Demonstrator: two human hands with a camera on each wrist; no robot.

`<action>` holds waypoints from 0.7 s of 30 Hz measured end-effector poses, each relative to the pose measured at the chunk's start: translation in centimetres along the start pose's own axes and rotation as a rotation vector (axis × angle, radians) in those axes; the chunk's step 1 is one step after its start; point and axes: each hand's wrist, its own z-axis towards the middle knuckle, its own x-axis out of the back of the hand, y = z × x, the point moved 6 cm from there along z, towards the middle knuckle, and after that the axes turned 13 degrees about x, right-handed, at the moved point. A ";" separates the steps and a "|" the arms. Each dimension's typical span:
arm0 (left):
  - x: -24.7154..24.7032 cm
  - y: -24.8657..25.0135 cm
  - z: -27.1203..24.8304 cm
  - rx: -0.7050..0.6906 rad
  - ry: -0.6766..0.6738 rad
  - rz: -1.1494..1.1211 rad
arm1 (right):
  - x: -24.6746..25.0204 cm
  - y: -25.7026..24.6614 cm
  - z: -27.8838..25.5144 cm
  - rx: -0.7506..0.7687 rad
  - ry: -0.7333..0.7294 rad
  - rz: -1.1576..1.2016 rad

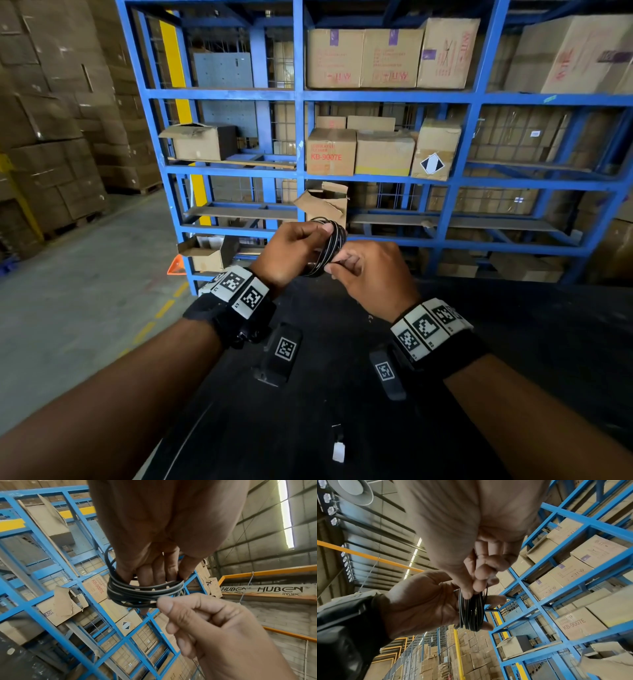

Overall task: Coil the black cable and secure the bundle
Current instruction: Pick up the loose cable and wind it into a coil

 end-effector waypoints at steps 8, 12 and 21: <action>-1.1 -1.8 -0.2 0.052 -0.059 0.033 | 0.8 0.3 -0.7 -0.087 0.114 -0.038; -2.4 -1.7 -0.9 0.094 -0.118 0.190 | 0.7 0.3 -0.6 -0.080 0.104 -0.039; -3.5 -1.6 -0.4 0.073 -0.333 0.246 | 0.2 -0.4 -0.7 0.120 -0.067 -0.032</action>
